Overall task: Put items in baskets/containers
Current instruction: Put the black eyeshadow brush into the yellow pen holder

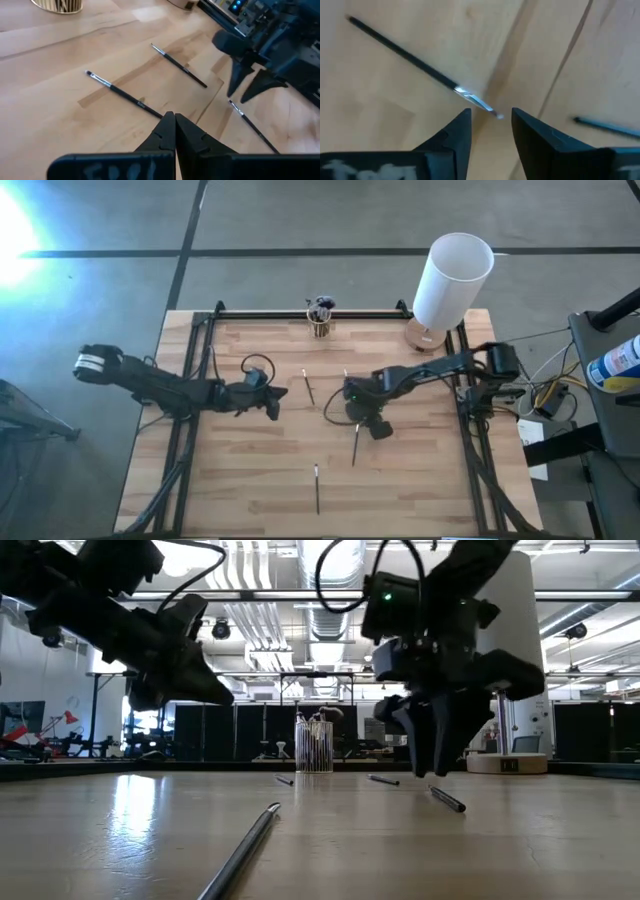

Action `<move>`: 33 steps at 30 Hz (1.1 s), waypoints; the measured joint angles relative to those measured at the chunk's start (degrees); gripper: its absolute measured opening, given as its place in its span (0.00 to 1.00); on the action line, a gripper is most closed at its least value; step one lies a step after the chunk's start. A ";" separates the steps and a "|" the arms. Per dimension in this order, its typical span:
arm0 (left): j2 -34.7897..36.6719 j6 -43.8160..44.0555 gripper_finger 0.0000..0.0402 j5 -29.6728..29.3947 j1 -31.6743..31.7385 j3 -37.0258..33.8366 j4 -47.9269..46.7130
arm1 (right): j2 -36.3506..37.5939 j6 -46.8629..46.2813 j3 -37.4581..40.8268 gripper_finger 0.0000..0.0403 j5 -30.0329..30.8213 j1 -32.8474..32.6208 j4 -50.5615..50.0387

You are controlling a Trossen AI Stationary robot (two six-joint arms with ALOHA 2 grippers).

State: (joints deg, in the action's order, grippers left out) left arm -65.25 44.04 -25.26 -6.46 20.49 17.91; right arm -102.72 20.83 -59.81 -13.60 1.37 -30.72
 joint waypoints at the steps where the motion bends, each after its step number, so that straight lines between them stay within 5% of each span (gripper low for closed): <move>1: 0.00 -0.11 0.00 0.33 0.00 0.00 -0.06 | -1.12 1.51 -1.21 0.34 0.48 0.02 -1.17; 15: -0.07 -0.24 0.00 5.30 0.02 0.02 -1.04 | -6.43 11.27 -6.39 0.16 0.76 0.04 -5.97; 23: -0.07 0.72 0.00 6.32 0.02 0.02 -1.45 | -4.44 7.40 -7.70 0.14 1.61 0.01 -7.28; 27: -0.07 2.10 0.00 6.34 0.02 0.03 -2.00 | -4.02 -5.03 -9.39 0.20 1.61 0.02 -8.97; 33: -0.07 2.86 0.00 6.34 0.02 0.02 -2.40 | -3.88 -40.75 -10.54 0.28 1.61 -0.47 -10.68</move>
State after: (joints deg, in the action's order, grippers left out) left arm -65.32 46.89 -18.92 -6.44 20.51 15.51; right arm -106.60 -19.92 -70.35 -11.99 0.90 -41.40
